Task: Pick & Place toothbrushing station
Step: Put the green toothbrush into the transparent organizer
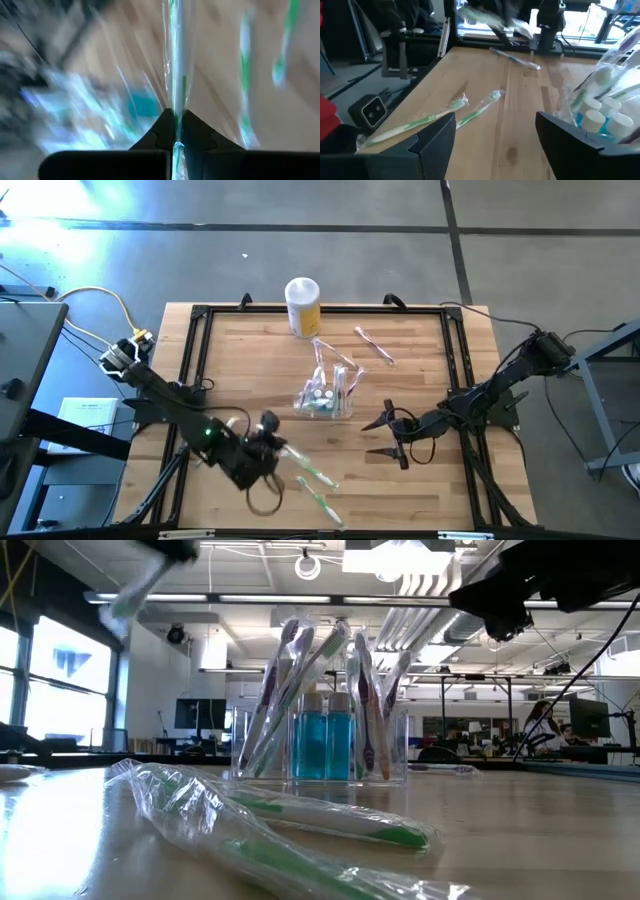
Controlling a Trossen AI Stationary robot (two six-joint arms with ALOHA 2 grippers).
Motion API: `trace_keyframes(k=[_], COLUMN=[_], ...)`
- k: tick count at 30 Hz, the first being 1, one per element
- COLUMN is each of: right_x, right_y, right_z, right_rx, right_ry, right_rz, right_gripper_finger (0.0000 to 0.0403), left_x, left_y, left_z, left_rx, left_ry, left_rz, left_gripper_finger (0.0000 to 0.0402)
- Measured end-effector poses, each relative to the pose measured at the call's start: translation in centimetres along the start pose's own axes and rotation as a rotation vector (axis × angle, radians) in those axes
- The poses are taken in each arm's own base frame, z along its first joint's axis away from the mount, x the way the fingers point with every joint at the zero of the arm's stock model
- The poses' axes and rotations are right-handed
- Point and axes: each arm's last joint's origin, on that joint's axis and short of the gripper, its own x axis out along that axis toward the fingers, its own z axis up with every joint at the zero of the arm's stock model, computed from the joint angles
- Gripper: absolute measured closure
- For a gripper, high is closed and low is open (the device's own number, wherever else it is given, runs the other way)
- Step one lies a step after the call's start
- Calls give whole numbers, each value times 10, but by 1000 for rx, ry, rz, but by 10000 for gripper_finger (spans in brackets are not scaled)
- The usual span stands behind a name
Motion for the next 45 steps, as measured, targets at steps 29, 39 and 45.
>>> trace_keyframes(k=[29,39,45], right_x=[18,38,59], right_y=[-44,-42,-38], right_z=[7,-5,3], right_rx=[568,527,471], right_ry=[-99,-133,-123], right_rz=[63,91,169], right_gripper_finger=[137,137,137], left_x=[115,128,128], left_y=[-13,4,3], left_z=[93,92,91], left_rx=[1156,1113,1115], left_ry=[28,-26,-22], left_rz=[139,88,83], left_gripper_finger=[386,385,385])
